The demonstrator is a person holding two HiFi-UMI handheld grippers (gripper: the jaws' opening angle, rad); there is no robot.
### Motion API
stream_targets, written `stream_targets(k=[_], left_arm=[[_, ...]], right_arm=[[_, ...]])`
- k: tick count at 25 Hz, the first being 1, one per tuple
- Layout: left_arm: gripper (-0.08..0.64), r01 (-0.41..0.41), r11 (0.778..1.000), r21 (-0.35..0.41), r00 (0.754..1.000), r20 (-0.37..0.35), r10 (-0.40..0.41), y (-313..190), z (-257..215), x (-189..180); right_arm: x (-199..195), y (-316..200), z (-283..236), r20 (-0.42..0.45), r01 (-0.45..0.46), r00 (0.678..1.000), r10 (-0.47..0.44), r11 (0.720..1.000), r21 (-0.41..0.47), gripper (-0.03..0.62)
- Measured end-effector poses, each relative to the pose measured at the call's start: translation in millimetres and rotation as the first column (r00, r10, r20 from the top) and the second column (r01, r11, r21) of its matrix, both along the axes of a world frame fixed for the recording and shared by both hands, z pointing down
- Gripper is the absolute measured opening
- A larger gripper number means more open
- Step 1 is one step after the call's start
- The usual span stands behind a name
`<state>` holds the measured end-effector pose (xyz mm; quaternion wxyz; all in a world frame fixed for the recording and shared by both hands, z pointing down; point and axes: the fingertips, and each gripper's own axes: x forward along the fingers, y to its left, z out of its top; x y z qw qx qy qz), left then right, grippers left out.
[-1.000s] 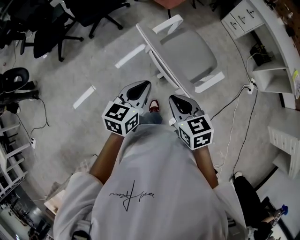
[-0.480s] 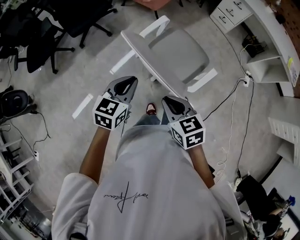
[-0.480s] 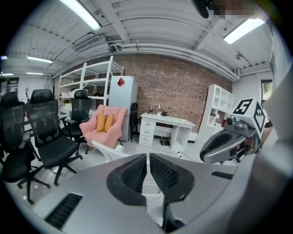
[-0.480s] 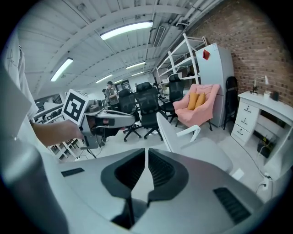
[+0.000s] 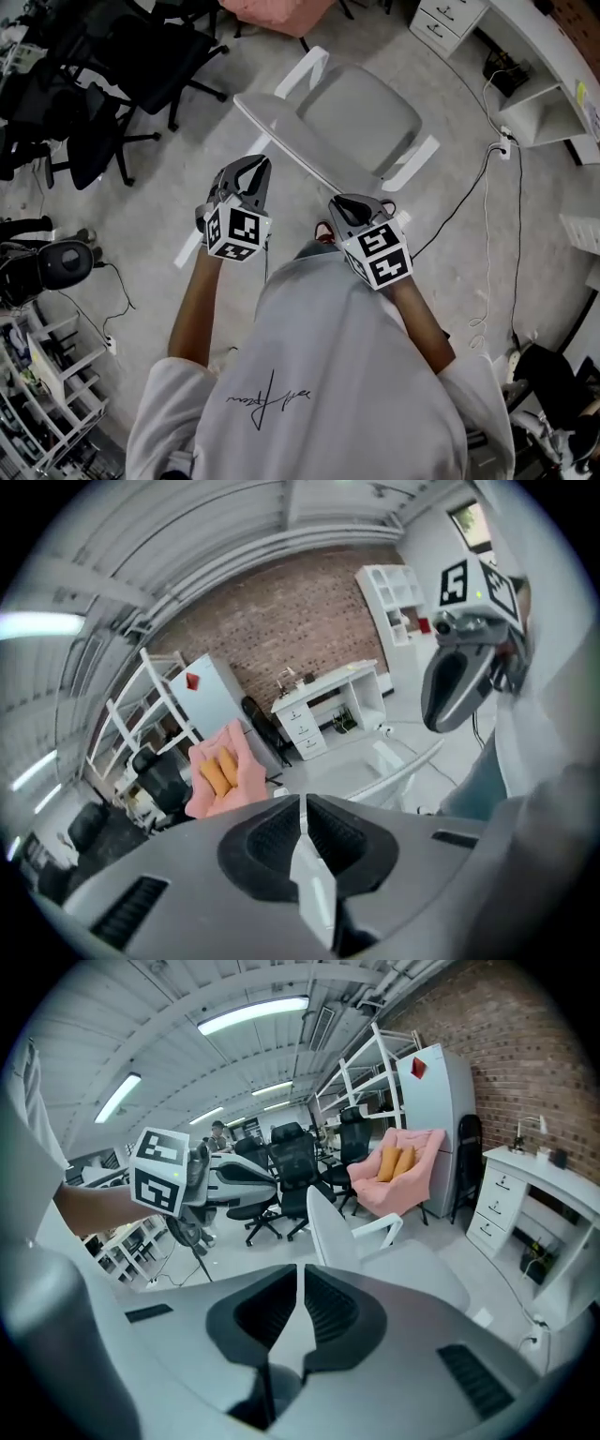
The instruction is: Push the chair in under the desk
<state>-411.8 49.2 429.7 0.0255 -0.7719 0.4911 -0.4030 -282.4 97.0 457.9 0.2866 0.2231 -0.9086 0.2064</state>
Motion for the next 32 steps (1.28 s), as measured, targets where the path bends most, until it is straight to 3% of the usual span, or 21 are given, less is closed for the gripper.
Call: stream_targets(k=[2,7,13,26,29,32], left_arm=[[0.006,-0.068,0.998,-0.009,0.994,0.091,0.069,-5,9,-2],[0.037,-0.200,0.979,-0.046,0.961,0.186,0.205,-20,25,1],[0.073,-0.345,0.931,-0.115,0.872,0.326,0.364,-27,41,5],[0.126,-0.419,0.873,-0.251,0.776,0.399,0.488,-42,70,-14],[0.126,-0.435,0.856,-0.278,0.737,0.437,0.516,-46,77,-19],[0.131,-0.434,0.845,-0.314,0.705,0.466,0.535,-51,87,-24]], right_arm=[[0,1,4,-0.005,-0.011,1.000,0.011,1.000,0.000,0.028],[-3,-1,5,-0.003,-0.031,0.999,0.031,0.999,0.036,0.028],[-12,-2,12,-0.053,-0.030,0.998,0.034,0.997,0.076,0.028],[-27,-15,13,-0.145,0.007,0.989,0.014,0.990,0.143,0.034],[-32,-15,14,-0.152,0.032,0.988,-0.010,0.989,0.143,0.120],[-33,-18,22,-0.191,0.040,0.982,-0.010,0.987,0.154,0.129]])
